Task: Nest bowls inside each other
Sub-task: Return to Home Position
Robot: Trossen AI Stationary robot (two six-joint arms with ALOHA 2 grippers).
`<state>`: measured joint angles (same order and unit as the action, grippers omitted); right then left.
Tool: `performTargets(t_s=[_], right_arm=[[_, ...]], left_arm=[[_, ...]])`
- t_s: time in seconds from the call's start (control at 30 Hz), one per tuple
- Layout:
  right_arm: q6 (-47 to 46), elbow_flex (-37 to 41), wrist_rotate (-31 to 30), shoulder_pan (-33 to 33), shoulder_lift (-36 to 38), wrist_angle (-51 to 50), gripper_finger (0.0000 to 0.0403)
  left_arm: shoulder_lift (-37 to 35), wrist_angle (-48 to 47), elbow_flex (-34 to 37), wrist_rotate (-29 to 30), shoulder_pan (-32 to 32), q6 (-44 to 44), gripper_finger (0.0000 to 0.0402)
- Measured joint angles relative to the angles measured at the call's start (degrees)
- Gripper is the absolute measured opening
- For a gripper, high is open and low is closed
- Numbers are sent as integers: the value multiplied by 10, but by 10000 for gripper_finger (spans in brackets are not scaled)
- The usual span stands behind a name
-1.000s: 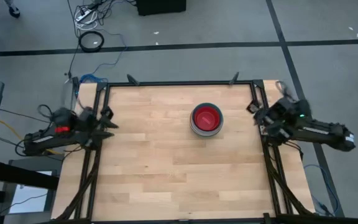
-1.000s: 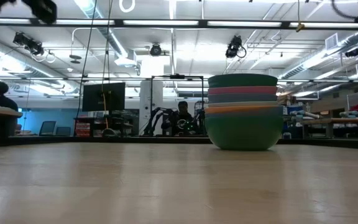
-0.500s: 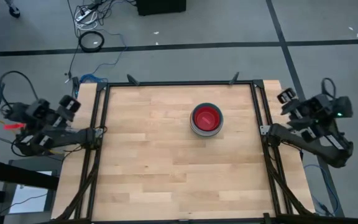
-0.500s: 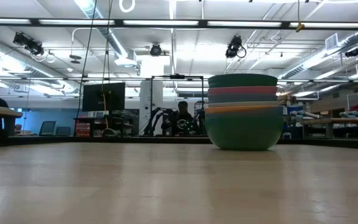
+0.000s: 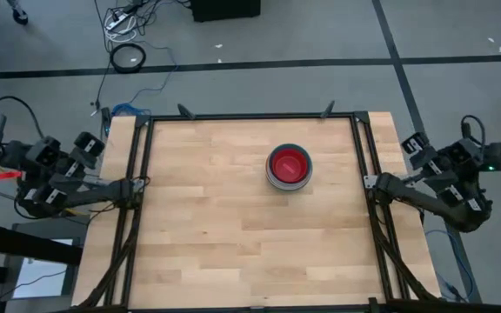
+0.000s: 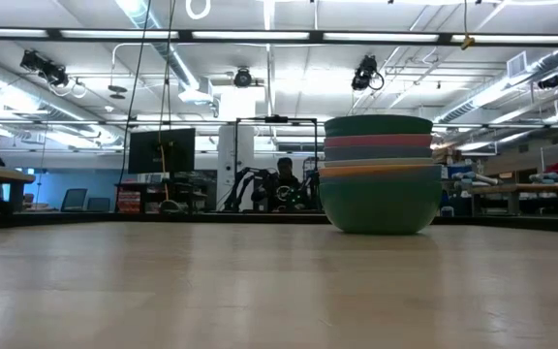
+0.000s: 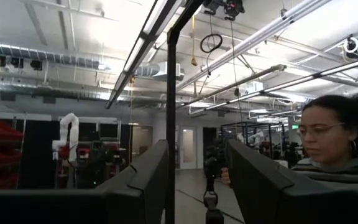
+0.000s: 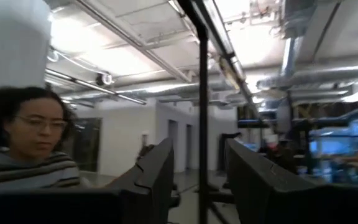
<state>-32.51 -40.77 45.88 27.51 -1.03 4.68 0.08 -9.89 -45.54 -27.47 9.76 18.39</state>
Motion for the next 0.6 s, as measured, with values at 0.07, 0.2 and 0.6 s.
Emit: performTargets(t_s=[0.07, 0.2, 0.6], right_arm=[[3, 0, -1, -18, -6, -2, 134], [27, -2, -12, -58, -6, -1, 134], [48, -5, -64, -170, -6, -36, 134]], left_arm=[[0, -11, 0, 6, 0, -1, 168], [0, -32, 0, 12, 0, -1, 168], [0, -40, 0, 21, 0, -14, 168]])
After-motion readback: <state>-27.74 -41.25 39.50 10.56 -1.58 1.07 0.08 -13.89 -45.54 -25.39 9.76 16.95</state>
